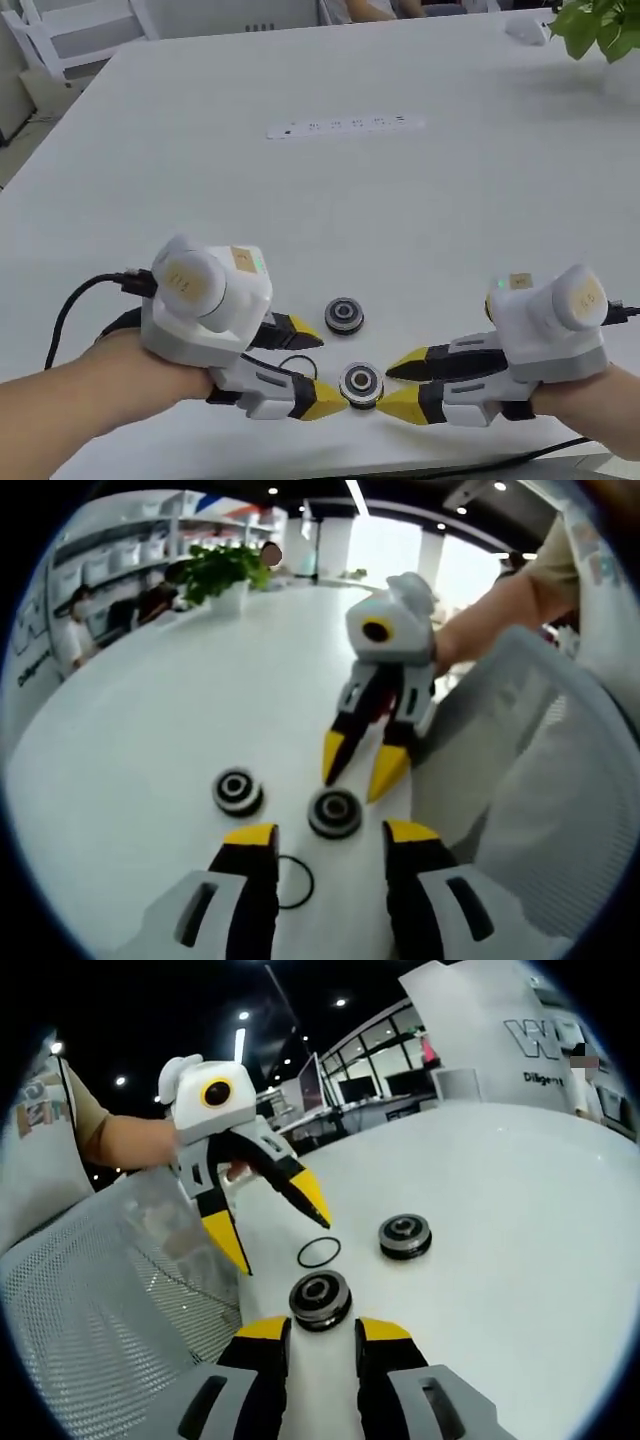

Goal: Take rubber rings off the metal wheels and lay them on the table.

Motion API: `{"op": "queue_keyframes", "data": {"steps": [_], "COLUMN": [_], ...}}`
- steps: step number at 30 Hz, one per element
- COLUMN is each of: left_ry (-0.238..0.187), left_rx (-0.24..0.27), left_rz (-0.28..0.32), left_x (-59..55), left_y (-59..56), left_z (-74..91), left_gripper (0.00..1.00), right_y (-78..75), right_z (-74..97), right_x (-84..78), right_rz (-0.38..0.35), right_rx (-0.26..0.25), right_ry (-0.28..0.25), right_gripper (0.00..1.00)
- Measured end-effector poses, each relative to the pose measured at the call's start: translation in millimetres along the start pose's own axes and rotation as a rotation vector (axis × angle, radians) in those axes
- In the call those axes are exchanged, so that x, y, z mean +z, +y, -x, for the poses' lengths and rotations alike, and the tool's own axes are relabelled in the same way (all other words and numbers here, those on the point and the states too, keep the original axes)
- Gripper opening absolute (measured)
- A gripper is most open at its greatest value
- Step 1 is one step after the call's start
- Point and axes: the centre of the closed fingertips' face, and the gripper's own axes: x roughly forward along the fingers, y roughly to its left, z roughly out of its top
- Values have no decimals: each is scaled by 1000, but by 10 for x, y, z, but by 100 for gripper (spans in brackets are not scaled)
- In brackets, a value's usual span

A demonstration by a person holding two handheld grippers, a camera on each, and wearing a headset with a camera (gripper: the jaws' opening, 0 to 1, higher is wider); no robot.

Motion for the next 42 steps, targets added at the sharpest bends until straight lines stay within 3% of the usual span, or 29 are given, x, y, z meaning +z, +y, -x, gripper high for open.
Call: {"op": "queue_keyframes", "data": {"steps": [24, 33, 40, 42], "left_ry": [0, -2, -4, -10], "left_rx": [-36, -15, 38, 46], "left_rz": [-8, -26, -115, -118], "left_x": [17, -2, -9, -8], "left_y": [-110, -67, -56, -62], "left_z": [-251, -289, -302, -300], "left_gripper": [26, 18, 14, 14], "right_y": [5, -5, -11, -10], "right_z": [-60, -66, -67, -66], "right_x": [-22, -19, -21, -19], "right_rz": [131, 154, 148, 146], "right_rx": [-29, -53, -61, -67], "right_ry": [25, 18, 12, 5], "right_gripper": [15, 13, 11, 11]}}
